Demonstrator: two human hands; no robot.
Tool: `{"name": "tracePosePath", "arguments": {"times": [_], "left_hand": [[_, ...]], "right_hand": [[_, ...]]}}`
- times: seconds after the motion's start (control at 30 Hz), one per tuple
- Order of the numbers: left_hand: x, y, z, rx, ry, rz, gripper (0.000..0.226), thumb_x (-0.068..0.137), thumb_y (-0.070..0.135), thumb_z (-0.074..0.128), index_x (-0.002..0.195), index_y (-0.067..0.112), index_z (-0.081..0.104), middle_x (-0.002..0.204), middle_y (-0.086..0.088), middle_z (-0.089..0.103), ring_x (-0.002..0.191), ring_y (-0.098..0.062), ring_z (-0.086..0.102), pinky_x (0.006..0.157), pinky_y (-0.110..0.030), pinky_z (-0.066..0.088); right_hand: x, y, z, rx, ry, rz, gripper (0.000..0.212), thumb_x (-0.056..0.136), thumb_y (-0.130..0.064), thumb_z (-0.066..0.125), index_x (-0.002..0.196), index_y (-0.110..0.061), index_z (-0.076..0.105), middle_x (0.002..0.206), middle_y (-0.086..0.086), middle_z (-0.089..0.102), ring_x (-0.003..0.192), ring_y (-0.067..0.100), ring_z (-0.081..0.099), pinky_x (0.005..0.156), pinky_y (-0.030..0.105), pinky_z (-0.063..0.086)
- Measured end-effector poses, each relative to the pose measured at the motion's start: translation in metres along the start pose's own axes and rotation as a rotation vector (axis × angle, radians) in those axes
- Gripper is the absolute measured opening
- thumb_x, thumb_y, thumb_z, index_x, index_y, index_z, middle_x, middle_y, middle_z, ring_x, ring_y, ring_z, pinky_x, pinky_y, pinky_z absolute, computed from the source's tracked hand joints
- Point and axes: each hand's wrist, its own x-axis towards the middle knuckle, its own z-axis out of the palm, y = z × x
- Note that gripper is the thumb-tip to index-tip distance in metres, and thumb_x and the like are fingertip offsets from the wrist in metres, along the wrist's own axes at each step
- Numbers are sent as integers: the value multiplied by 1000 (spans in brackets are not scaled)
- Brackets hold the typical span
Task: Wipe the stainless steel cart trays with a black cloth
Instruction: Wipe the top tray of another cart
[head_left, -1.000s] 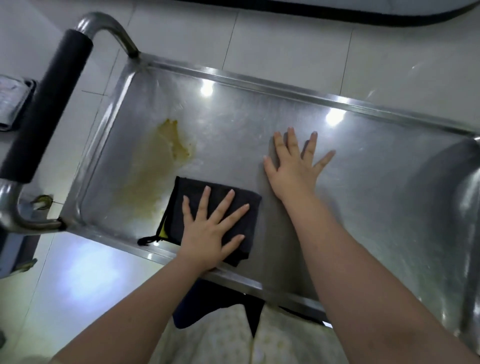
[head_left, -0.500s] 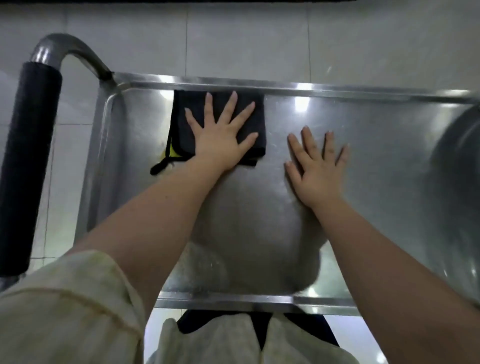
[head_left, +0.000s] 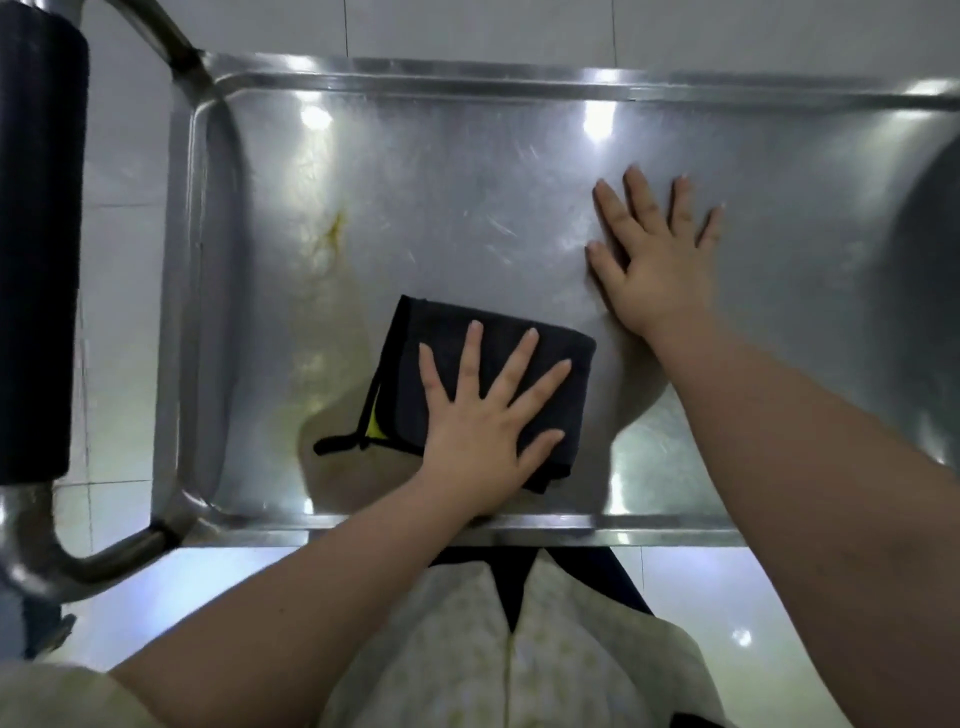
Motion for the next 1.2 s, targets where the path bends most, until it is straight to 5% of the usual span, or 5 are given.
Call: {"name": "tracePosePath", "arguments": {"times": [0.27, 0.37, 0.8, 1.1, 1.2], "left_hand": [[-9, 8, -3, 44, 6, -68, 70, 90, 72, 29, 153, 48, 14, 165, 6, 7, 148, -44, -1, 106, -77, 0], [-11, 10, -4, 50, 7, -79, 69, 90, 72, 27, 153, 48, 11, 165, 7, 6, 149, -43, -1, 107, -76, -1], [-28, 107, 20, 16, 12, -209, 71, 90, 75, 22, 153, 47, 9, 165, 5, 5, 148, -43, -7, 107, -75, -5], [-68, -38, 5, 63, -10, -411, 73, 82, 86, 10, 148, 58, -2, 165, 8, -6, 150, -34, -7, 110, -73, -2], [-62, -27, 7, 85, -16, -421, 72, 82, 85, 6, 147, 58, -6, 165, 5, -7, 148, -41, -9, 108, -75, -4]], "right_hand": [[-51, -10, 14, 66, 17, 33, 59, 102, -48, 23, 156, -33, 8, 165, -2, 3, 149, 37, -2, 118, 58, -2], [-118, 9, 29, 36, 11, -92, 59, 102, -47, 26, 157, -30, 13, 165, 1, 8, 150, 34, 2, 119, 51, -2], [-153, 45, 46, 17, 67, -129, 59, 96, -45, 23, 154, -40, 14, 164, -6, 10, 151, 30, 3, 118, 58, -3], [-152, 44, 43, 38, 36, -131, 60, 96, -56, 19, 154, -42, 10, 164, -9, 4, 150, 28, -7, 116, 55, -12], [-150, 45, 45, 0, 13, -142, 65, 94, -62, 18, 155, -42, 4, 164, -9, -2, 150, 30, -11, 115, 57, -14]]}}
